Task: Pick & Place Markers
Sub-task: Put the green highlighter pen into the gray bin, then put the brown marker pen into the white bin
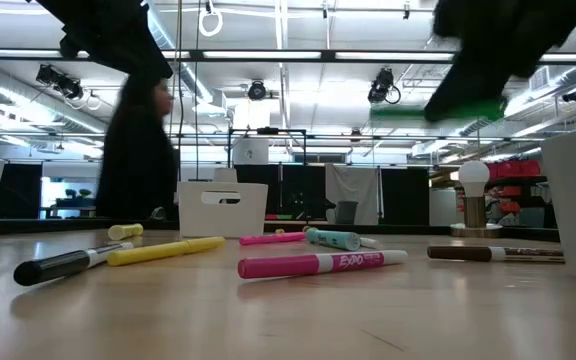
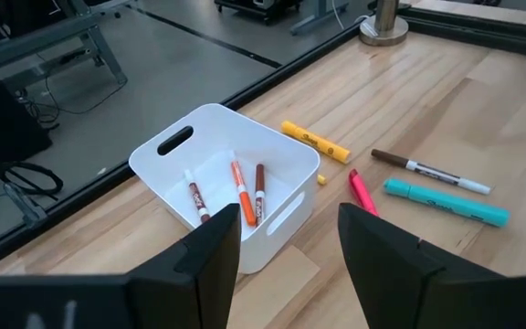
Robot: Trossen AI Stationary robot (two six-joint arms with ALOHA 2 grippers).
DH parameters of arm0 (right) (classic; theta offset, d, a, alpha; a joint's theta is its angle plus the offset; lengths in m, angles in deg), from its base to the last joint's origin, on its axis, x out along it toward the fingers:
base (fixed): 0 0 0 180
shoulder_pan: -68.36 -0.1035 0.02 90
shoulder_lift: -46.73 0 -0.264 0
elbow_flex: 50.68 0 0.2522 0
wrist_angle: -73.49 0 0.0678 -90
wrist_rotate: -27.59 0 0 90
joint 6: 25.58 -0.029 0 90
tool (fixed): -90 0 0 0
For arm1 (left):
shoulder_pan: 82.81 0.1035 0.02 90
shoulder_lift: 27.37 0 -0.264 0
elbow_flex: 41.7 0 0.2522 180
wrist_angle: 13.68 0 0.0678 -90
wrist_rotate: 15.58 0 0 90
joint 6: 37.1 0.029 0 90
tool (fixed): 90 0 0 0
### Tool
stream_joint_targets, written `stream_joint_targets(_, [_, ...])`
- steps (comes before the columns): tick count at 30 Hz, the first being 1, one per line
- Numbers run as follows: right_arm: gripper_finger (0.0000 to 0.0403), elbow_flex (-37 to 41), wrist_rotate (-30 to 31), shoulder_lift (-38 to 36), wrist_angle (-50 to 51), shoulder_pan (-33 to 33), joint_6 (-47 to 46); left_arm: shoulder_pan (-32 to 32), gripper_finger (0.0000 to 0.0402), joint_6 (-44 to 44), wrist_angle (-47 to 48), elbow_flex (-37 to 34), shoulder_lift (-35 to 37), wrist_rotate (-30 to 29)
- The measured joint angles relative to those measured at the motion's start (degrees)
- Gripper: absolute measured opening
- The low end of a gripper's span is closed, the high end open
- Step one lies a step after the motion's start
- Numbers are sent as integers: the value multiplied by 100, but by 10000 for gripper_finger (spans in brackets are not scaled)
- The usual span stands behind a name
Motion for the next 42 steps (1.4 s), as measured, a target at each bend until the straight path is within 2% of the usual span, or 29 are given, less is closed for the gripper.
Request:
stream_joint_targets(2, [50,-235,-291,-167,149,-550,60,-2,193,0,-12,0,0,0])
stream_joint_targets(5, [50,-467,-502,-245,386,-1407,-357,-2,193,-9,-19,0,0,0])
stream_joint_targets(9, [50,-534,-483,-170,1049,-2321,-1486,-2,193,0,-76,0,-1,0])
stream_joint_targets(13, [50,-449,-617,142,1962,-2722,-2766,-2,193,5,-93,0,-3,0])
stream_joint_targets(16, [50,-397,-1144,479,2047,-2697,-2882,-2,193,33,-114,0,-4,-2])
stream_joint_targets(20, [51,-399,-1765,962,1856,-2485,-2575,11,193,35,-126,0,-4,-2])
stream_joint_targets(29, [122,-398,-2025,1501,1297,-2049,-2227,11,193,37,-140,0,-3,-39])
stream_joint_targets(31, [136,-399,-2055,1499,1289,-1962,-2189,11,193,39,-144,0,-2,-46])
stream_joint_targets(37, [154,-399,-2789,1088,1171,-1597,-2306,11,193,45,-167,0,-2,-48])
stream_joint_targets(42, [143,-399,-2683,385,1067,-1519,-2149,11,193,46,-191,0,-2,-48])
